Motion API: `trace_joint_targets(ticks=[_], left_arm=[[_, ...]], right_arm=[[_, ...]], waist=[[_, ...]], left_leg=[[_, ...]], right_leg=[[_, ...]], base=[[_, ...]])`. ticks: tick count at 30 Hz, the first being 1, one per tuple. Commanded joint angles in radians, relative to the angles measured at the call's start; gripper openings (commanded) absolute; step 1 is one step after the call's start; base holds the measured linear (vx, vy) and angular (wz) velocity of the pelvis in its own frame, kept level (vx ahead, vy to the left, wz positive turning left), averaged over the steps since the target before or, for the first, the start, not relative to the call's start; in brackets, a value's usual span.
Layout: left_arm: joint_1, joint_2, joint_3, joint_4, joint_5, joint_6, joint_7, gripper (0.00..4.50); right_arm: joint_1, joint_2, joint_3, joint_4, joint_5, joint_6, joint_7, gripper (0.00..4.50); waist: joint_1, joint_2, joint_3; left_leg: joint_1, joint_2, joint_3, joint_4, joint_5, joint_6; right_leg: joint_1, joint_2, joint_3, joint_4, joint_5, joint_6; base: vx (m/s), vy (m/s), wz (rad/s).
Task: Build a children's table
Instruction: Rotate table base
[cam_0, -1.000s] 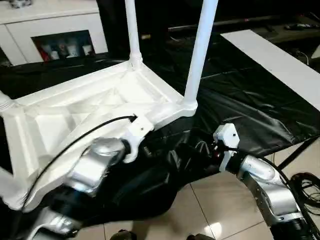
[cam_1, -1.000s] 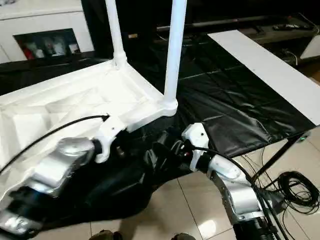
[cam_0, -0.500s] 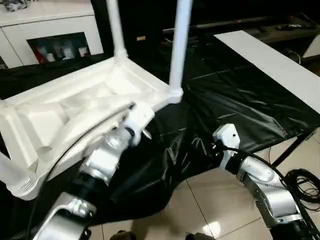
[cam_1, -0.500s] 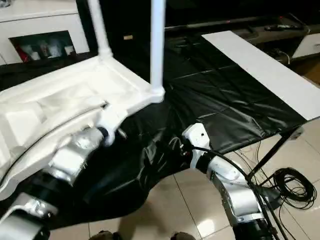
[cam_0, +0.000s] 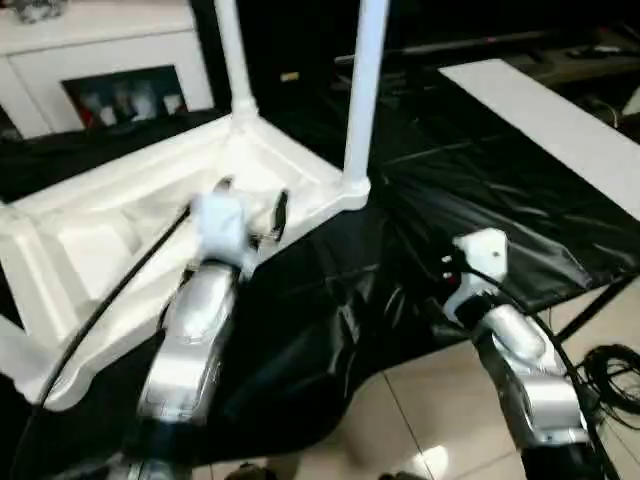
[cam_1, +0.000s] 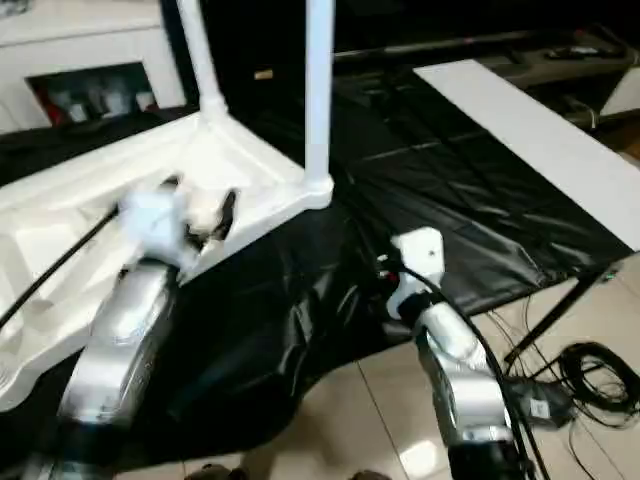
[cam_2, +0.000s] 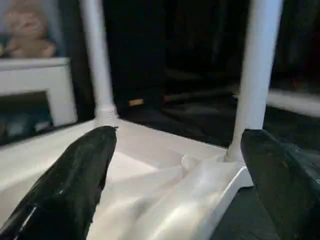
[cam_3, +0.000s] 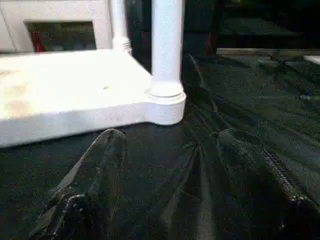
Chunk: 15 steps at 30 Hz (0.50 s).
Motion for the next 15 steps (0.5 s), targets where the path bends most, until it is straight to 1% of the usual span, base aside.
trace_joint_targets(ticks=[1, 2, 3, 4, 5, 6, 7, 8, 9, 10, 11, 12, 13, 14, 15], left_arm=[[0.068, 0.008, 0.036, -0.075, -0.037, -0.021, 0.007, 4.5], [0.108, 0.005, 0.041, -0.096, -0.018, -0.021, 0.016, 4.5], [0.108, 0.005, 0.041, -0.096, -0.018, -0.021, 0.016, 4.5], [0.163, 0.003, 0.042, -0.133, 0.008, -0.006, 0.021, 4.5], [0.192, 0.009, 0.038, -0.154, 0.024, -0.012, 0.021, 4.5], [0.192, 0.009, 0.038, -0.154, 0.024, -0.012, 0.021, 4.5], [0.23, 0.028, 0.025, -0.175, 0.048, -0.014, 0.016, 4.5], [0.24, 0.029, 0.022, -0.175, 0.056, -0.018, 0.019, 4.5], [0.262, 0.036, 0.01, -0.174, 0.074, -0.029, 0.017, 4.5], [0.29, 0.043, -0.01, -0.191, 0.094, -0.029, 0.012, 4.5], [0.3, 0.047, -0.015, -0.202, 0.1, -0.03, 0.009, 4.5], [0.316, 0.051, -0.022, -0.224, 0.105, -0.023, 0.006, 4.5], [0.318, 0.053, -0.022, -0.233, 0.104, -0.015, 0.005, 4.5], [0.326, 0.045, -0.017, -0.232, 0.095, -0.013, 0.01, 4.5], [0.333, 0.037, -0.012, -0.233, 0.091, -0.01, 0.012, 4.5]], right_arm=[[0.016, 0.004, 0.049, -0.043, -0.037, -0.015, 0.006, 3.17], [0.026, 0.01, 0.058, -0.049, -0.049, -0.026, -0.005, 3.17], [0.026, 0.01, 0.058, -0.049, -0.049, -0.026, -0.005, 3.17], [0.035, 0.023, 0.062, -0.06, -0.042, -0.025, -0.011, 3.17], [0.035, 0.03, 0.066, -0.062, -0.031, -0.023, -0.004, 3.17], [0.035, 0.03, 0.066, -0.062, -0.031, -0.023, -0.004, 3.17], [0.031, 0.033, 0.076, -0.049, -0.026, -0.036, 0.011, 3.17], [0.026, 0.033, 0.075, -0.035, -0.026, -0.042, 0.015, 3.17], [0.014, 0.035, 0.068, 0.0, -0.03, -0.057, 0.01, 3.17], [0.003, 0.039, 0.055, 0.029, -0.031, -0.062, 0.0, 3.17], [0.0, 0.042, 0.051, 0.034, -0.031, -0.057, -0.007, 3.17], [-0.008, 0.048, 0.046, 0.036, -0.035, -0.046, -0.024, 3.17], [-0.016, 0.051, 0.044, 0.037, -0.038, -0.039, -0.033, 3.17], [-0.019, 0.064, 0.04, 0.035, -0.034, -0.033, -0.046, 3.17], [-0.02, 0.074, 0.038, 0.034, -0.03, -0.03, -0.054, 3.17]], waist=[[0.002, 0.01, -0.079], [-0.009, 0.01, -0.072], [-0.01, 0.014, -0.071], [-0.005, 0.02, -0.066], [-0.006, 0.021, -0.065], [-0.008, 0.03, -0.052], [-0.001, 0.032, -0.046], [0.001, 0.005, -0.044], [0.005, -0.006, -0.049], [0.014, 0.003, -0.049], [0.014, 0.01, -0.046], [0.015, 0.022, -0.037], [0.019, 0.024, -0.03], [0.037, 0.028, -0.038], [0.05, 0.016, -0.046]], left_leg=[[-0.009, 0.014, -0.049, -0.084, -0.299, 0.171], [-0.02, 0.011, -0.063, -0.077, -0.265, 0.208], [-0.025, 0.01, -0.07, -0.077, -0.264, 0.212], [-0.026, 0.003, -0.08, -0.077, -0.297, 0.19], [-0.026, 0.003, -0.086, -0.078, -0.317, 0.173], [-0.036, 0.001, -0.098, -0.092, -0.39, 0.126], [-0.038, -0.007, -0.106, -0.103, -0.497, 0.058], [-0.039, -0.013, -0.108, -0.101, -0.562, 0.011], [-0.035, -0.012, -0.108, -0.091, -0.554, 0.003], [-0.022, -0.011, -0.105, -0.076, -0.524, -0.005], [-0.026, -0.008, -0.109, -0.077, -0.521, -0.005], [-0.036, -0.009, -0.114, -0.101, -0.565, -0.027], [-0.056, -0.016, -0.115, -0.143, -0.645, -0.068], [-0.08, -0.032, -0.097, -0.189, -0.673, -0.117], [-0.077, -0.039, -0.082, -0.192, -0.636, -0.132]], right_leg=[[0.069, -0.055, -0.029, -0.075, -0.304, -0.185], [0.077, -0.058, -0.044, -0.081, -0.279, -0.209], [0.083, -0.058, -0.052, -0.078, -0.289, -0.209], [0.086, -0.062, -0.063, -0.085, -0.343, -0.198], [0.088, -0.063, -0.067, -0.086, -0.361, -0.195], [0.097, -0.063, -0.079, -0.088, -0.424, -0.172], [0.101, -0.065, -0.087, -0.088, -0.512, -0.146], [0.097, -0.076, -0.087, -0.097, -0.584, -0.133], [0.098, -0.091, -0.087, -0.098, -0.614, -0.135], [0.094, -0.112, -0.085, -0.114, -0.64, -0.144], [0.095, -0.113, -0.088, -0.111, -0.645, -0.143], [0.098, -0.092, -0.096, -0.1, -0.659, -0.128], [0.108, -0.064, -0.098, -0.063, -0.654, -0.123], [0.125, -0.032, -0.088, 0.006, -0.601, -0.147], [0.112, -0.034, -0.076, 0.016, -0.578, -0.169]], base=[[-0.005, -0.027, 0.45], [-0.005, -0.027, 0.45], [-0.008, -0.036, 0.51], [-0.032, -0.042, 0.52], [-0.032, -0.042, 0.52], [-0.044, -0.032, 0.5], [-0.051, -0.024, 0.52], [-0.051, -0.024, 0.52], [-0.039, -0.036, 0.57], [-0.045, -0.041, 0.55], [-0.045, -0.041, 0.55], [-0.053, -0.023, 0.51], [-0.092, -0.006, 0.55], [-0.092, -0.006, 0.55], [-0.1, -0.027, 0.74]])
